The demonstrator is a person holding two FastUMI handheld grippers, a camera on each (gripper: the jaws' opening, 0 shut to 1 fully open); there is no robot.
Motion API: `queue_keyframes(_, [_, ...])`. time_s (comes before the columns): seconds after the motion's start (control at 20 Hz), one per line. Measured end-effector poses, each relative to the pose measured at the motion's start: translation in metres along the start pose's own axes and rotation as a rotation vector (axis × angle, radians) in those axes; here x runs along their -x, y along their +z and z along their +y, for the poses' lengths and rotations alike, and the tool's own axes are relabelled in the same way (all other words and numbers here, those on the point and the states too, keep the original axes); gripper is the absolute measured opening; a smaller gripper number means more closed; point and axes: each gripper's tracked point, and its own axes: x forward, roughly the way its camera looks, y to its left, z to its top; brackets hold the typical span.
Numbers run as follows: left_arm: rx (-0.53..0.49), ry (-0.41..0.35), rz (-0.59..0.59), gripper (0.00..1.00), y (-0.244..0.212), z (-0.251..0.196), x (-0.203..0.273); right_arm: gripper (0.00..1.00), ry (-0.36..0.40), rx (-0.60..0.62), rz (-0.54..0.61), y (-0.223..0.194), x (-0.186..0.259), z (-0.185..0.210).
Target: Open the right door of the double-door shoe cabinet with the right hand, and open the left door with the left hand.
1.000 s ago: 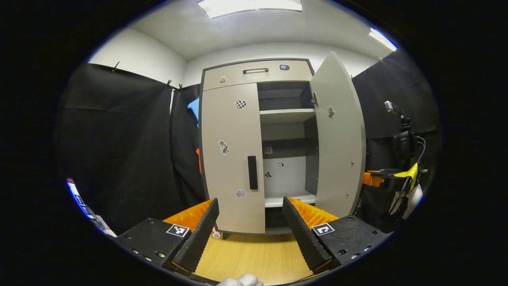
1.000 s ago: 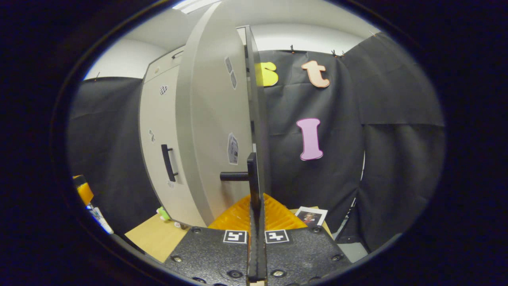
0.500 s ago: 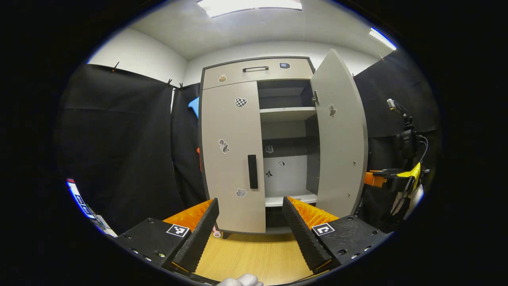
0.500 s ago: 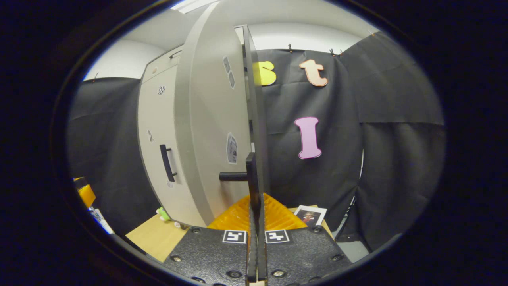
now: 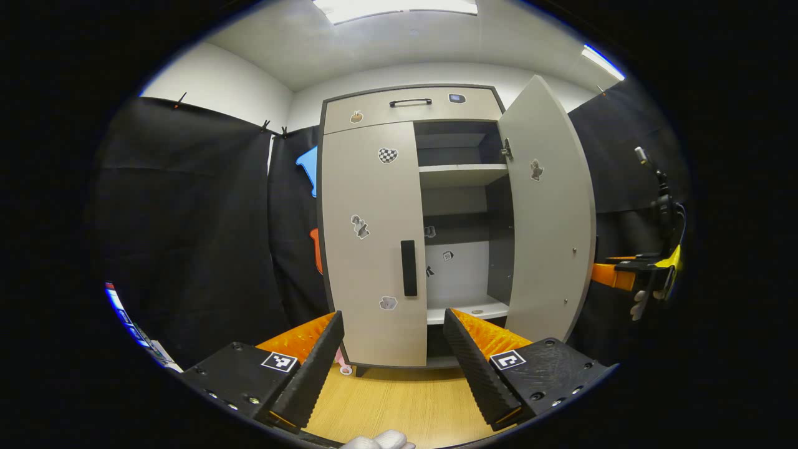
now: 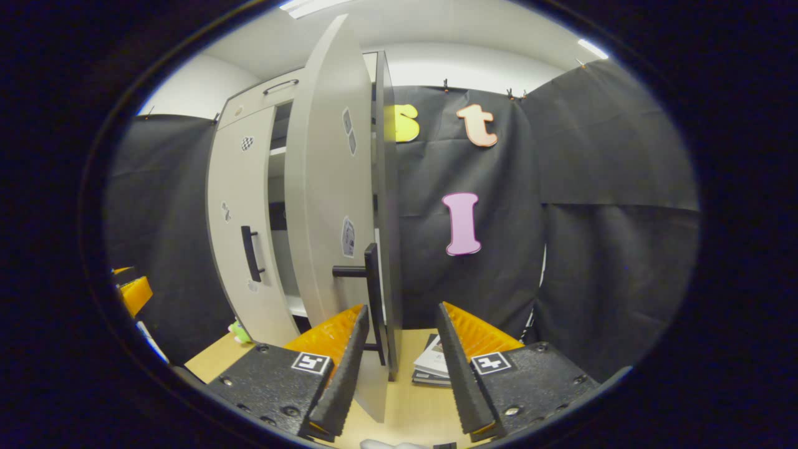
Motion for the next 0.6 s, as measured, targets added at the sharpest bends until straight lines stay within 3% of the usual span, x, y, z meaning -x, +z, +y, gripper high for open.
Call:
queue_keyframes(0.2, [-0.009,-0.004,0.0,0.96,-0.006,0.016,-0.017,0.94,-0.056,-0.005,-0.064,0.011,0.036,0.011])
queue_keyframes(0.3, [-0.007,-0.011,0.003,0.96,-0.009,0.022,-0.027,1.0,-0.048,-0.019,-0.087,0.008,0.049,0.031])
queue_keyframes(0.35, [-0.006,-0.017,0.006,0.96,-0.011,0.023,-0.031,0.96,-0.038,-0.015,-0.088,0.005,0.055,0.044])
queue_keyframes(0.4, [-0.008,-0.024,0.007,0.96,-0.013,0.025,-0.035,1.0,-0.034,-0.012,-0.091,0.0,0.059,0.056])
queue_keyframes(0.6, [-0.017,-0.052,0.018,0.96,-0.027,0.026,-0.051,0.97,0.018,-0.05,-0.065,-0.022,0.073,0.104])
